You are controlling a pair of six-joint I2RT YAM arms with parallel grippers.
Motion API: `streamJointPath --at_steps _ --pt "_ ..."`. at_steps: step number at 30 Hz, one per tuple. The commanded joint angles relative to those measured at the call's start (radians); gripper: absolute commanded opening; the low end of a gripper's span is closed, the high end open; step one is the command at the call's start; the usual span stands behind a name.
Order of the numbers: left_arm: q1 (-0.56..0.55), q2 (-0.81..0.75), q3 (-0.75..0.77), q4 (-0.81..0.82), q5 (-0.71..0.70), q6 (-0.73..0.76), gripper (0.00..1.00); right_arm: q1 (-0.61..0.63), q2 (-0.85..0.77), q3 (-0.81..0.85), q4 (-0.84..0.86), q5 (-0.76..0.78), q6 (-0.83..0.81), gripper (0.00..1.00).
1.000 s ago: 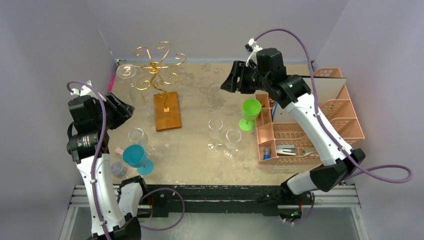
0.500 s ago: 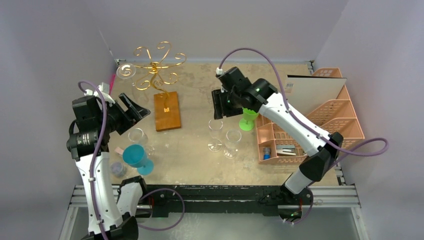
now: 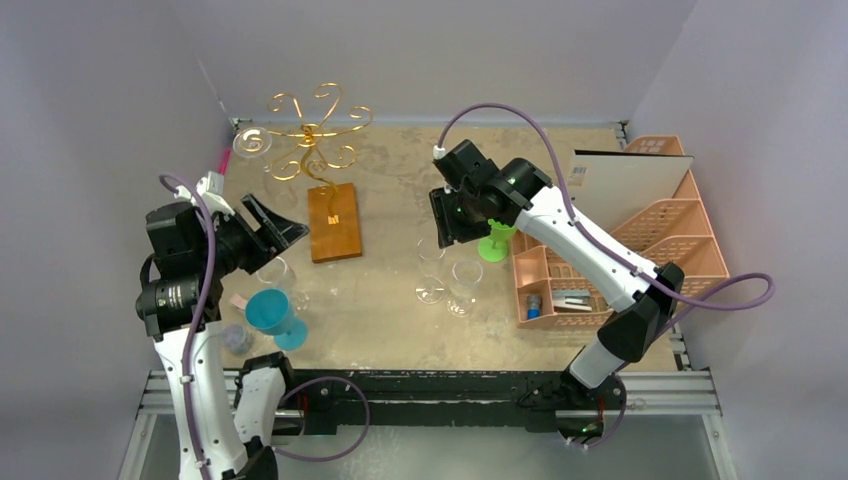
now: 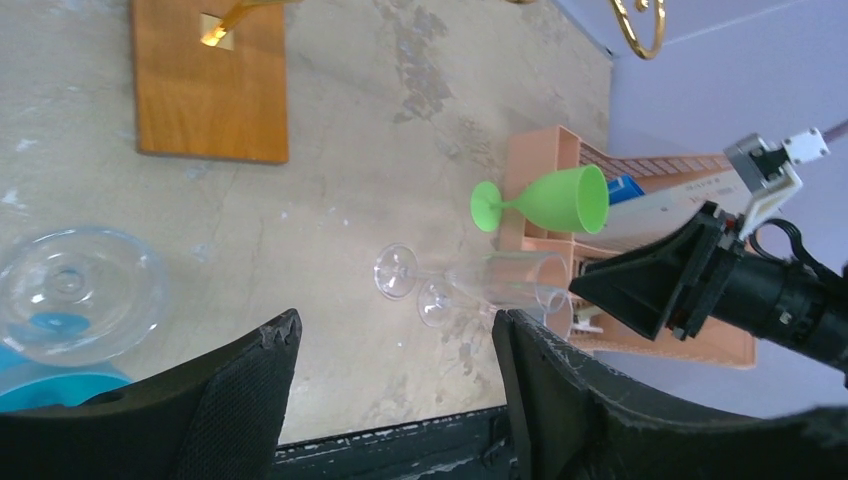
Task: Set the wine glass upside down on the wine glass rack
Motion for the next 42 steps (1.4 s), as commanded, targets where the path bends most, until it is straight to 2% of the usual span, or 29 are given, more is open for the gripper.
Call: streamJointPath --at_steps 1,7,11,15,20,22,26,30,32,37,42 --pt "-0.008 -0.010 -0.047 0.133 0.188 -0.069 0.68 0.005 -0.018 0.007 0.009 -0.035 -0.021 0.49" --pt "-0.028 -0.036 -0.062 0.187 0.199 -0.118 0.69 0.005 -0.060 -0.057 0.060 -0.053 0.013 0.52" --pt "-0.094 -0.006 -0.063 0.218 0.154 -0.136 0.69 0.006 -0.072 -0.087 0.097 -0.075 0.022 0.50" --pt "-0.294 0.079 -0.051 0.246 0.032 -0.162 0.69 0.002 -0.089 -0.104 0.113 -0.035 0.044 0.49" --pt "-0.681 0.241 0.024 0.274 -0.300 -0.185 0.68 -0.030 -0.131 -0.139 0.131 0.000 0.087 0.49" --pt "-0.793 0.311 0.073 0.267 -0.389 -0.187 0.68 -0.047 -0.156 -0.158 0.134 0.012 0.102 0.50" --pt "-0.945 0.421 0.172 0.220 -0.557 -0.197 0.68 -0.086 -0.217 -0.205 0.140 0.044 0.123 0.52" --pt "-1.030 0.501 0.243 0.186 -0.655 -0.204 0.67 -0.127 -0.275 -0.254 0.145 0.048 0.136 0.53" --pt "-1.055 0.548 0.276 0.172 -0.666 -0.203 0.63 -0.142 -0.295 -0.276 0.145 0.047 0.140 0.53" --pt "-1.107 0.668 0.380 0.061 -0.730 -0.205 0.44 -0.158 -0.328 -0.311 0.150 0.047 0.142 0.53" --pt "-1.110 0.733 0.410 0.046 -0.716 -0.184 0.33 -0.163 -0.343 -0.335 0.162 0.043 0.142 0.53"
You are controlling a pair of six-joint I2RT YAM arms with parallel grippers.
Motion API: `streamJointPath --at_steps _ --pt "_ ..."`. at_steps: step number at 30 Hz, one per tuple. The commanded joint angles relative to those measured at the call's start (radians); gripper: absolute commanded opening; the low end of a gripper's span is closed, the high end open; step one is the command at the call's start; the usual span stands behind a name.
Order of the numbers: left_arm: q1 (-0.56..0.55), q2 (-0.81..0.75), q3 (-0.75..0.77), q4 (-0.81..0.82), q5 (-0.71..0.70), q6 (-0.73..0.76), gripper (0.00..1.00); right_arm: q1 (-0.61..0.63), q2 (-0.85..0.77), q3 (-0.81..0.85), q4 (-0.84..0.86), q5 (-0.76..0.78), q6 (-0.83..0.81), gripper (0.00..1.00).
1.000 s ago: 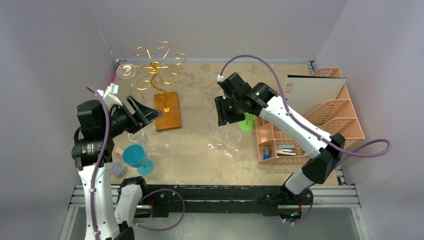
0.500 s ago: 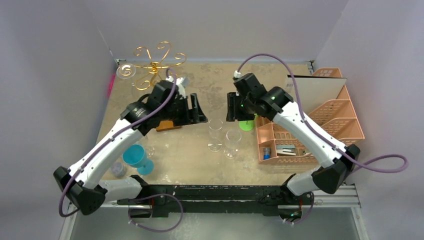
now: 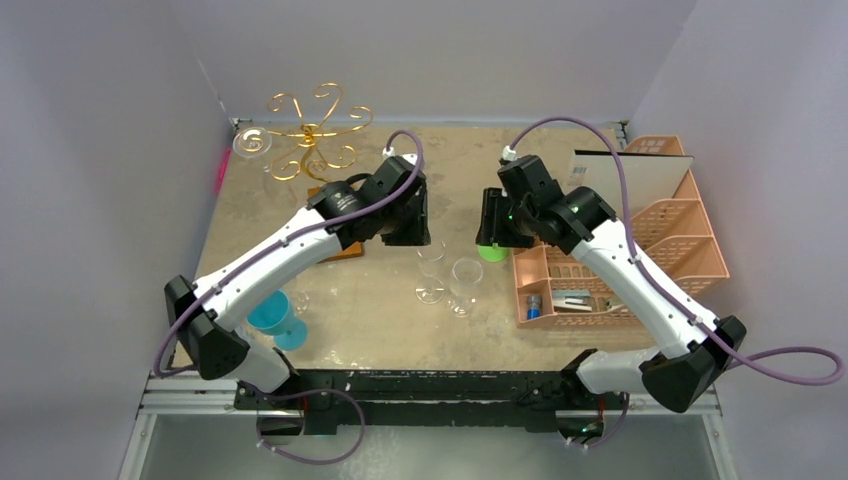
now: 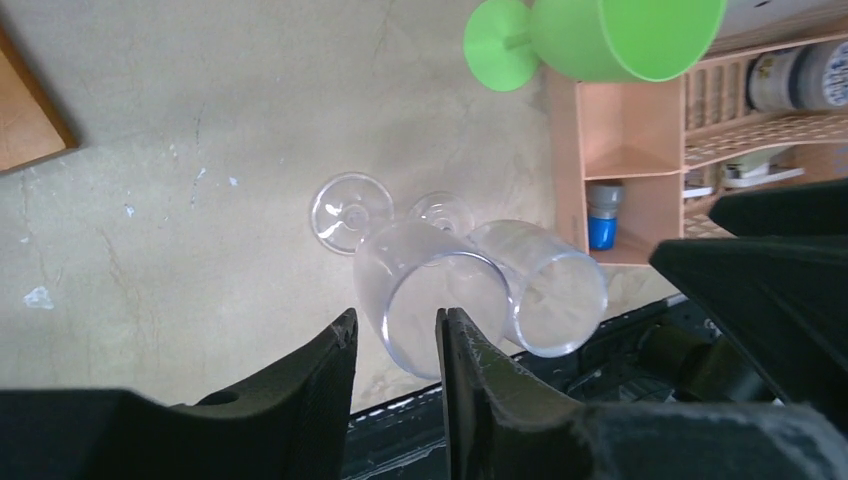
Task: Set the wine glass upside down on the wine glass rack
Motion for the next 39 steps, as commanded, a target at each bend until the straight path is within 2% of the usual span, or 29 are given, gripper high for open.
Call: streamJointPath --at_steps 1,7,13,17,22,29,31,34,36,39 --pt "-0.004 0.048 0.062 -0.055 -0.026 0.009 0.30 -0.005 -0.028 -0.014 0.020 0.015 0.009 0.53" --pt "-0.004 0.094 0.086 -0.086 0.006 0.014 0.19 -0.005 -0.036 -0.015 0.017 0.026 -0.006 0.53" --pt "-0.004 0.149 0.143 -0.158 0.000 0.049 0.14 -0.005 -0.039 -0.017 0.025 0.020 -0.003 0.53" --pt "-0.004 0.189 0.202 -0.205 0.000 0.091 0.00 -0.005 -0.041 -0.007 0.030 0.009 0.001 0.54" --pt "-0.004 0.139 0.226 -0.191 -0.037 0.133 0.00 -0.008 -0.031 0.000 0.049 -0.020 0.032 0.54" --pt "-0.004 0.045 0.264 -0.205 -0.158 0.213 0.00 -0.031 0.017 0.086 0.089 -0.060 0.096 0.55" --pt "-0.004 0.013 0.266 -0.182 -0.185 0.237 0.00 -0.039 0.025 0.116 0.106 -0.075 0.140 0.59" --pt "-0.003 -0.053 0.243 -0.104 -0.231 0.274 0.00 -0.043 0.020 0.141 0.169 -0.107 0.199 0.79" --pt "-0.003 -0.101 0.213 -0.031 -0.262 0.303 0.00 -0.043 0.016 0.164 0.216 -0.118 0.251 0.88" --pt "-0.003 -0.182 0.145 0.123 -0.292 0.354 0.00 -0.046 0.024 0.217 0.252 -0.139 0.353 0.92"
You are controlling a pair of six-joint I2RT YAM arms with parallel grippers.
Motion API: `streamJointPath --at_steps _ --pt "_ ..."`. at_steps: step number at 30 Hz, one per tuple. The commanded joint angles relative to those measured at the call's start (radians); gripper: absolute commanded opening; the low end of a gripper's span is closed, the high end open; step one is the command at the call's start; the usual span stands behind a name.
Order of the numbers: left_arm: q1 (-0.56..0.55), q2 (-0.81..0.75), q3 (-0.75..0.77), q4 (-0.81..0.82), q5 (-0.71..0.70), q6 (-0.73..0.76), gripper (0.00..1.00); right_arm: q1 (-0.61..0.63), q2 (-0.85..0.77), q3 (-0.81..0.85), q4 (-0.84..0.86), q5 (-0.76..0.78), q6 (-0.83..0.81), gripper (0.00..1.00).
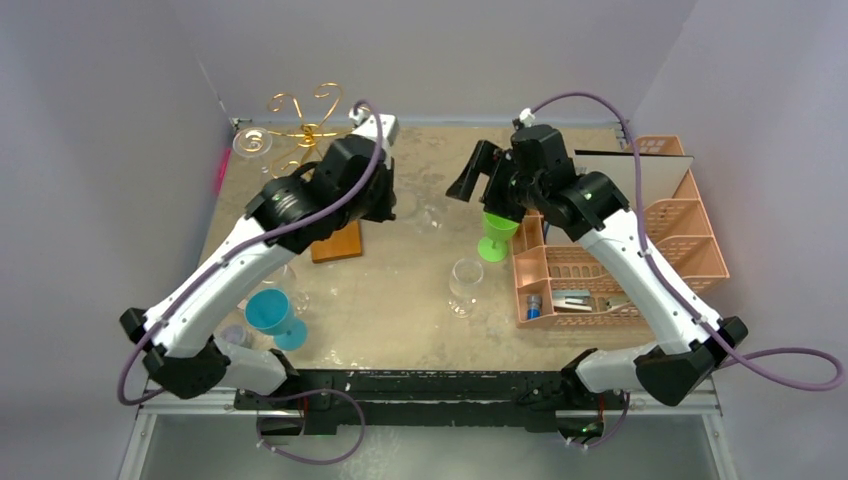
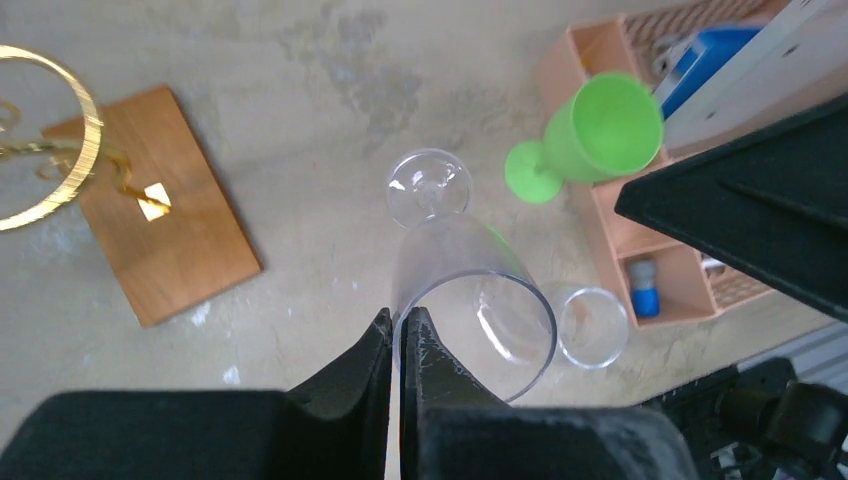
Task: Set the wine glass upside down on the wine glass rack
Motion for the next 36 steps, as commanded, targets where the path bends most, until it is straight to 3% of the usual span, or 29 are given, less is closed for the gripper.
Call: streamJointPath --at_steps 1,7,16,26,36 --pt "-0.002 -0.133 -0.080 0.313 -0.085 0.119 0.00 -0.006 -0.006 0.104 0.115 -0.043 0.198 0.92" --pt "-0.001 -0.251 -0.246 0.702 -0.050 0.256 0.00 -0.006 -0.021 0.075 0.275 -0.026 0.522 0.75" --pt "-0.002 -0.281 -0.332 0.983 -0.001 0.335 0.00 -0.007 -0.012 0.006 0.449 0.042 0.822 0.67" --pt "-0.002 -0.346 -0.433 1.141 0.063 0.371 0.00 -0.014 0.048 0.046 0.486 0.106 0.911 0.64" --pt "-0.002 -0.386 -0.482 1.176 0.097 0.356 0.00 -0.018 0.082 0.095 0.461 0.116 0.923 0.42"
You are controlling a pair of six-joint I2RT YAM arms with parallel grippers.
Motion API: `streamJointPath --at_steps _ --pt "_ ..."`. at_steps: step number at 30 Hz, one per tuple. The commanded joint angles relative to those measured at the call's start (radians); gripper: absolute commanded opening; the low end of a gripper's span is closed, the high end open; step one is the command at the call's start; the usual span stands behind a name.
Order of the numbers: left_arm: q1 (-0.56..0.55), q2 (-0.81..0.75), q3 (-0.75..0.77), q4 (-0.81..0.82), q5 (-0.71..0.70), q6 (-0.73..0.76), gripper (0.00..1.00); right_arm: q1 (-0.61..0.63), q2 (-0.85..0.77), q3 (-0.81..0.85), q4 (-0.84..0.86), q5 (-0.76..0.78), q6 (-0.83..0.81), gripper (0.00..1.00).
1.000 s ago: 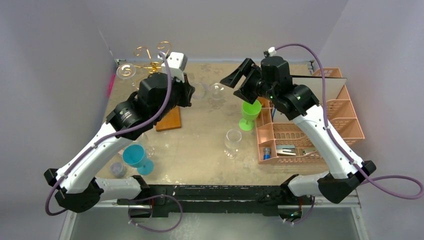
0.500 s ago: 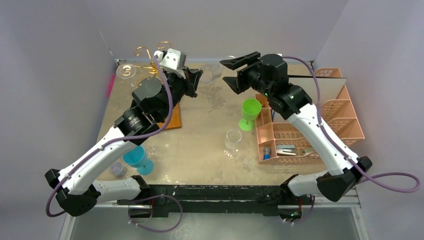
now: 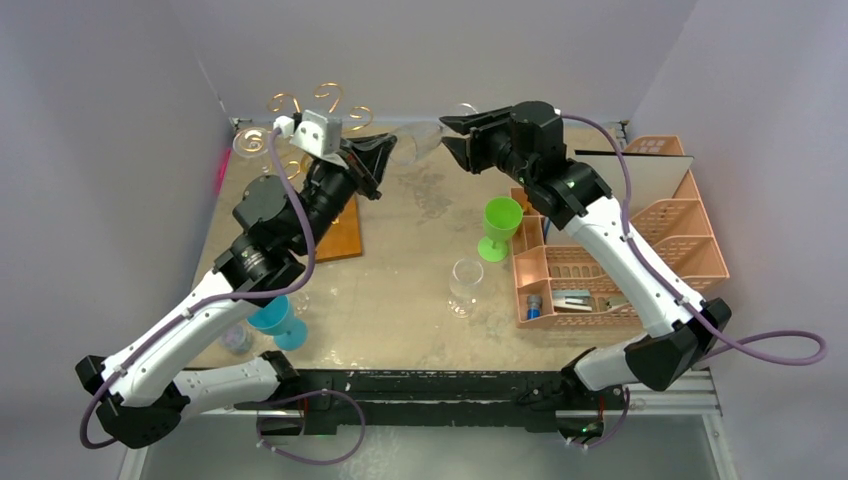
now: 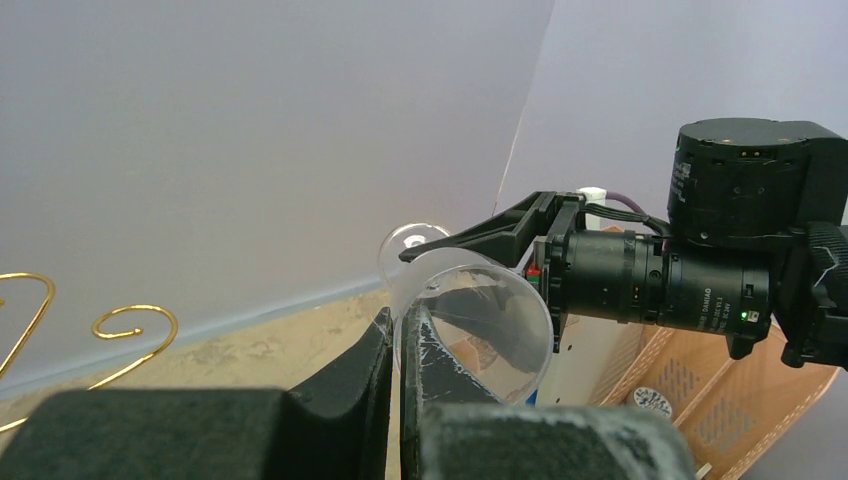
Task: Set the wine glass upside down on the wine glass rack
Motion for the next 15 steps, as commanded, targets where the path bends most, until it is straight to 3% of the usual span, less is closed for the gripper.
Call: streamJointPath --at_steps 1,15 --pt "-0.002 -0.018 -0.008 0.090 0.038 0.001 0.00 -0.006 0.007 0.063 0.036 0.028 0.036 0.40" --pt "-0.002 -0.027 -0.037 0.061 0.068 -0.019 0.00 -0.011 0.011 0.070 0.089 -0.004 0.028 0.00"
